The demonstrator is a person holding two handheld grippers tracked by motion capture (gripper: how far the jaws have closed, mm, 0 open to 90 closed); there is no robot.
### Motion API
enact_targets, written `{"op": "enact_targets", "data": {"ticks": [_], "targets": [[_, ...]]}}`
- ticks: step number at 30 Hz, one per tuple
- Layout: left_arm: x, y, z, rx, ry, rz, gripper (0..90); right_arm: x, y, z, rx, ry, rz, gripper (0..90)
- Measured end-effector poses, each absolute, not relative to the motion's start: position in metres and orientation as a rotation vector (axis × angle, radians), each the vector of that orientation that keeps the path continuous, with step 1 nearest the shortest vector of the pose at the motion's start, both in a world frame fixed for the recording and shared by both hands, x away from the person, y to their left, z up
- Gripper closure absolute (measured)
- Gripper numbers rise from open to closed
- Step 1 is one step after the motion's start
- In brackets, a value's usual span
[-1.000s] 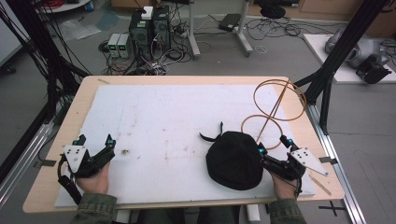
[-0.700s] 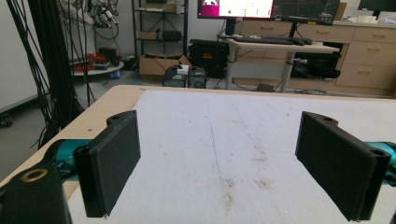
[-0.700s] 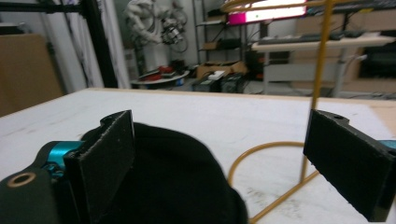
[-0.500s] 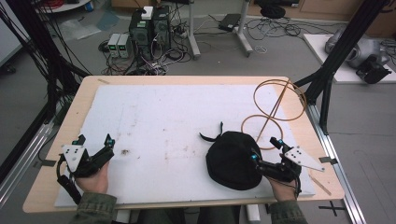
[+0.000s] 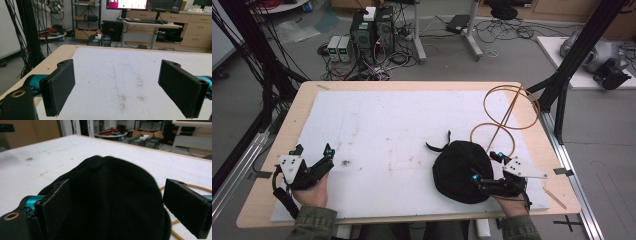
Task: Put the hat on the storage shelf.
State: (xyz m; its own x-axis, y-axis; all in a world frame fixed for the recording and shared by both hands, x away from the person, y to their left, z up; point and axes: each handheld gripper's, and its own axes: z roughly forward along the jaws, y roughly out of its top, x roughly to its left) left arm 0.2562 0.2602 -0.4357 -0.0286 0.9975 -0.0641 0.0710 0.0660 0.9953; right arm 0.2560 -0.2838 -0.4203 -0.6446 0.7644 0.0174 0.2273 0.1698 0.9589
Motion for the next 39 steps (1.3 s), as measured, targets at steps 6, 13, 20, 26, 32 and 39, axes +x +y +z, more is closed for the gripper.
{"op": "enact_targets", "data": {"ticks": [6, 13, 20, 26, 32, 39], "targets": [[0.256, 0.26, -0.436, 1.202, 1.312, 1.142, 14.3, 0.256, -0.279, -0.423, 0.924, 2.038, 1.46, 8.4], [0.256, 0.261, -0.436, 1.202, 1.32, 1.143, 14.3, 0.257, -0.272, -0.428, 0.877, 2.119, 1.412, 25.3], [0.257, 0.259, -0.437, 1.211, 1.315, 1.154, 14.2, 0.255, -0.273, -0.423, 0.91, 2.175, 1.404, 86.7], [0.256, 0.258, -0.437, 1.212, 1.312, 1.161, 14.2, 0.253, -0.269, -0.422, 0.896, 2.179, 1.406, 87.3], [0.257, 0.258, -0.437, 1.21, 1.312, 1.161, 14.2, 0.253, -0.265, -0.421, 0.885, 2.169, 1.429, 87.2], [0.257, 0.258, -0.437, 1.215, 1.318, 1.148, 14.5, 0.252, -0.26, -0.417, 0.886, 2.118, 1.488, 87.2]]}}
